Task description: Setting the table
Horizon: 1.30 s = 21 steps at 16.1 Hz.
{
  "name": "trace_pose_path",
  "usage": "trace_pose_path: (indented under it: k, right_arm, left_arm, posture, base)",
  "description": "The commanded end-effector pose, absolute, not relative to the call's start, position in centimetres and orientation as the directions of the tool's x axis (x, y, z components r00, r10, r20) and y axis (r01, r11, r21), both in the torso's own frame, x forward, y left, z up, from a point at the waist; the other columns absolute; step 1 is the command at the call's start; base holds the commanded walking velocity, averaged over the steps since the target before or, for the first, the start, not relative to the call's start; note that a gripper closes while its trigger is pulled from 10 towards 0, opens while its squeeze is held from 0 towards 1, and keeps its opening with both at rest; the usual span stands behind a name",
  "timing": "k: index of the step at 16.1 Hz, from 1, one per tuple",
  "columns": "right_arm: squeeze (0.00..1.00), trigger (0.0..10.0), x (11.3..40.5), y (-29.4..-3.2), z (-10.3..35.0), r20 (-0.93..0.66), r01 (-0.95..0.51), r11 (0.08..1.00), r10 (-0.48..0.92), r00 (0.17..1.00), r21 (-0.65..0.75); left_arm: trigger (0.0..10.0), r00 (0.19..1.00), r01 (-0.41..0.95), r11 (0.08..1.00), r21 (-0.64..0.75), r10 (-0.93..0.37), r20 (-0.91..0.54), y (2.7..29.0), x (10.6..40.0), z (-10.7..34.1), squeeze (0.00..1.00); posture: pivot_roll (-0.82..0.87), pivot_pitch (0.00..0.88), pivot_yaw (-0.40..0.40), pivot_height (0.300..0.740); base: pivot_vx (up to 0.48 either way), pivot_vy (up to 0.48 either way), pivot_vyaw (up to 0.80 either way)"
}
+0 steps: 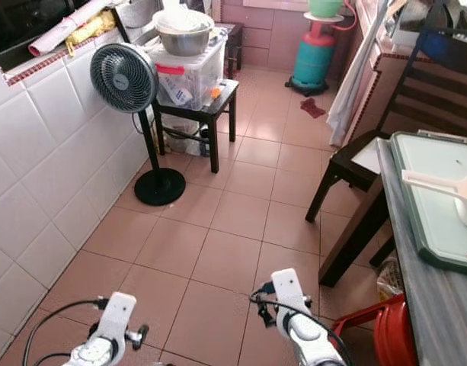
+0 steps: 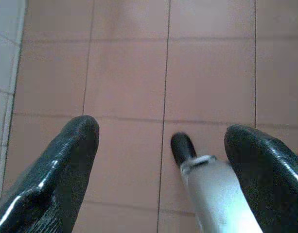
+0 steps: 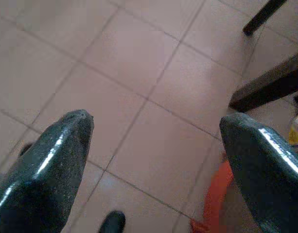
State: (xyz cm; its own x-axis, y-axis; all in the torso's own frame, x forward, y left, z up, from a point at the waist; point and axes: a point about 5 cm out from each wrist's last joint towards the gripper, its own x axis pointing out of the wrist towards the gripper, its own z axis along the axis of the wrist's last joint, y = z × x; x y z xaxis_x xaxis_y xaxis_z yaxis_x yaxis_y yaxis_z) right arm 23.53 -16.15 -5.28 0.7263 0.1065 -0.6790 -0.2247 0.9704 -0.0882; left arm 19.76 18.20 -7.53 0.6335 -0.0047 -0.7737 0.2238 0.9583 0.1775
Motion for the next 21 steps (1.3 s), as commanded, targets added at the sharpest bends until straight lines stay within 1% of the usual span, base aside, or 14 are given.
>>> trace_pose_path:
  k: [1,2,4,6,7,11,12,15,18,21]
  right_arm:
    - [0.00,10.0,22.5,-16.9,-6.2,-0.742,-0.230,0.964,0.059,0.668,-0.130]
    - [0.00,10.0,22.0,-17.0,-6.5,-0.767,-0.219,0.971,0.070,0.637,-0.094]
    - [0.00,10.0,21.8,-17.0,-6.7,-0.775,-0.207,0.976,0.081,0.627,-0.066]
    - [0.00,10.0,21.6,-16.9,-6.8,-0.777,-0.191,0.980,0.081,0.624,-0.050]
    - [0.00,10.0,21.2,-17.1,-7.1,-0.790,-0.173,0.984,0.067,0.610,-0.049]
    - [0.00,10.0,19.4,-17.5,-8.0,-0.815,-0.144,0.988,0.046,0.578,-0.047]
    - [0.00,10.0,18.9,-17.6,-8.3,-0.822,-0.150,0.987,0.041,0.568,-0.054]
    - [0.00,10.0,18.5,-17.6,-8.4,-0.829,-0.169,0.983,0.038,0.558,-0.068]
    - [0.00,10.0,18.7,-17.5,-8.4,-0.834,-0.170,0.983,0.033,0.551,-0.074]
    - [0.00,10.0,18.9,-17.8,-8.3,-0.839,-0.140,0.988,0.024,0.544,-0.063]
  left_arm:
    - [10.0,0.603,0.266,0.945,0.189,-0.010,-0.798,18.0,19.3,-7.9,0.00]
    - [10.0,0.597,0.273,0.942,0.193,-0.009,-0.802,18.0,19.2,-8.0,0.00]
    - [10.0,0.586,0.279,0.942,0.188,-0.011,-0.810,18.0,18.9,-8.1,0.00]
    - [10.0,0.553,0.301,0.931,0.207,0.006,-0.833,18.6,18.0,-8.5,0.00]
    - [10.0,0.536,0.310,0.928,0.208,0.010,-0.844,18.9,17.5,-8.7,0.00]
    - [10.0,0.526,0.333,0.918,0.216,0.010,-0.850,19.4,17.5,-8.7,0.00]
    - [10.0,0.523,0.343,0.914,0.215,0.004,-0.852,19.5,17.5,-8.7,0.00]
    - [10.0,0.522,0.340,0.917,0.208,0.000,-0.853,19.6,17.4,-8.7,0.00]
    - [10.0,0.512,0.337,0.919,0.206,0.005,-0.859,19.9,17.3,-8.7,0.00]
    - [10.0,0.508,0.341,0.915,0.216,0.014,-0.861,20.3,17.4,-8.6,0.00]
  posture:
    - [0.06,0.000,-0.049,0.740]
    - [0.07,0.000,-0.053,0.740]
    - [0.07,0.000,-0.050,0.740]
    - [0.06,0.000,-0.031,0.740]
    - [0.05,0.000,-0.022,0.740]
    - [0.04,0.002,0.006,0.740]
    - [0.03,0.000,0.012,0.740]
    - [0.03,0.001,0.015,0.740]
    - [0.02,0.005,0.017,0.740]
    - [0.02,0.006,0.016,0.740]
  base:
    - [0.000,0.000,0.00]
    - [0.000,0.000,0.00]
    - [0.000,0.000,0.00]
    - [0.000,0.000,0.00]
    - [0.000,0.000,-0.64]
    - [0.000,0.000,-0.76]
    - [0.000,0.000,0.00]
    - [0.000,0.000,0.00]
    - [0.000,0.256,0.00]
    - [0.000,0.309,0.00]
